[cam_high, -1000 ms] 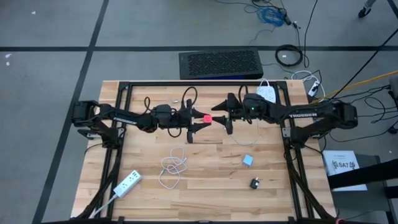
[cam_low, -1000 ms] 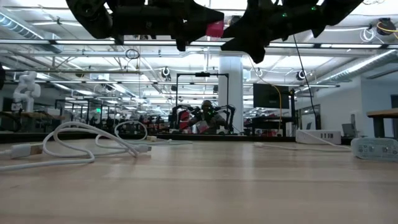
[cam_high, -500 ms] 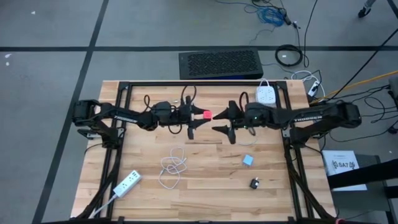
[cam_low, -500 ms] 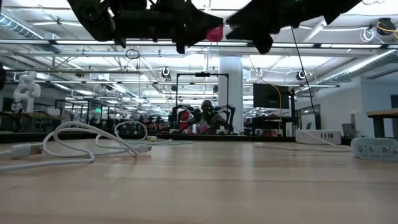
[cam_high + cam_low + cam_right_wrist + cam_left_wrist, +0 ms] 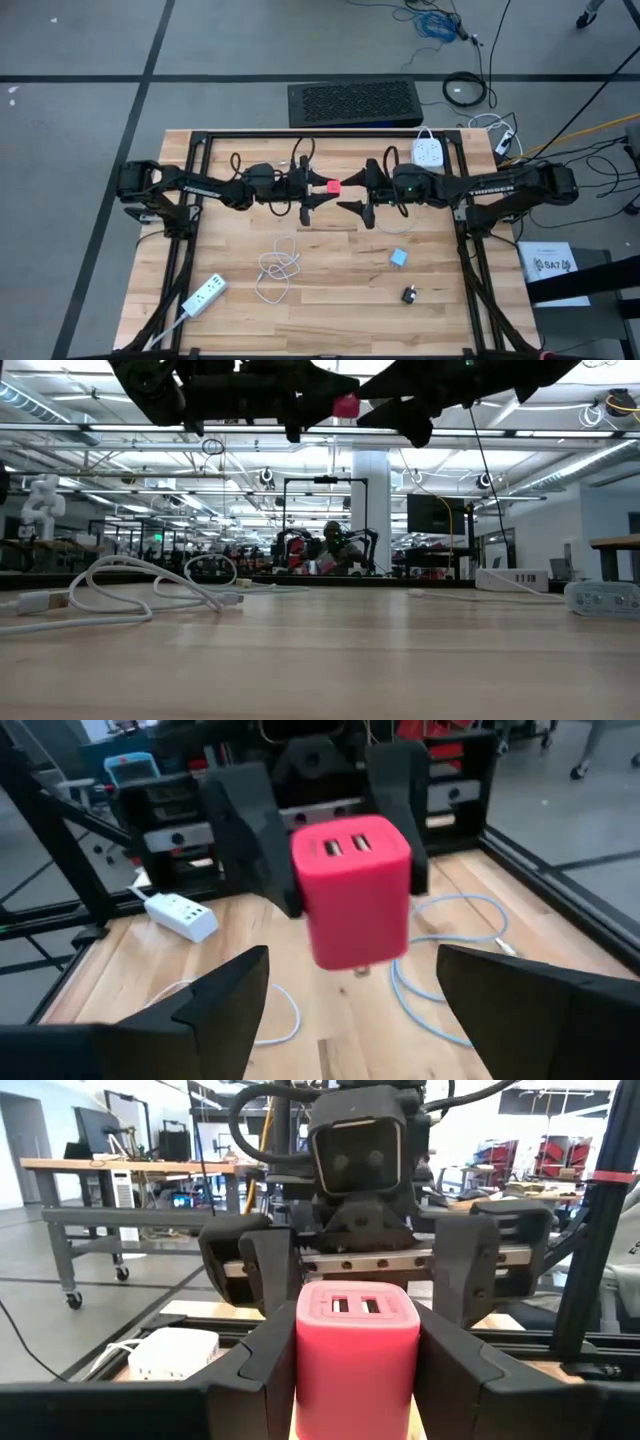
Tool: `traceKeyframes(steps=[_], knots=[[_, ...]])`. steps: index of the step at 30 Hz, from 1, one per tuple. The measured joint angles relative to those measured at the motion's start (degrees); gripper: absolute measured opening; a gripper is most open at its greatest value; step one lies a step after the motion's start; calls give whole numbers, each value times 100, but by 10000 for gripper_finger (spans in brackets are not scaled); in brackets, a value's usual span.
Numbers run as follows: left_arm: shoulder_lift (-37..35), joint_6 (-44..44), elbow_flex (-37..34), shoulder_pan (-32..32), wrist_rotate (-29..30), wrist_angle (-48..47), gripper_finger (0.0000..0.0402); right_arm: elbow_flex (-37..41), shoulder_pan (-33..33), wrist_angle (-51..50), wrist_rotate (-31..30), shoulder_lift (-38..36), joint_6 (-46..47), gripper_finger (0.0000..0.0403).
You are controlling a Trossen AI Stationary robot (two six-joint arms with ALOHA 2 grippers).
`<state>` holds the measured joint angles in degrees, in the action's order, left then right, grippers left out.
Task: Insert USB
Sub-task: Insert the pink charger adapter into the bottom white outlet extension
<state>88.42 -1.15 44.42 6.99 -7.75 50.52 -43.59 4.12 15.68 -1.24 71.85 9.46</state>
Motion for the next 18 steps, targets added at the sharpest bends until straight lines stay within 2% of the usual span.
traceKeyframes(steps=[11,18], knots=[[-2,-120,-2,1,-148,103,152,2,4,922,2,587,-234,281],[-8,-153,-2,1,-148,61,152,2,14,981,3,462,-195,281]])
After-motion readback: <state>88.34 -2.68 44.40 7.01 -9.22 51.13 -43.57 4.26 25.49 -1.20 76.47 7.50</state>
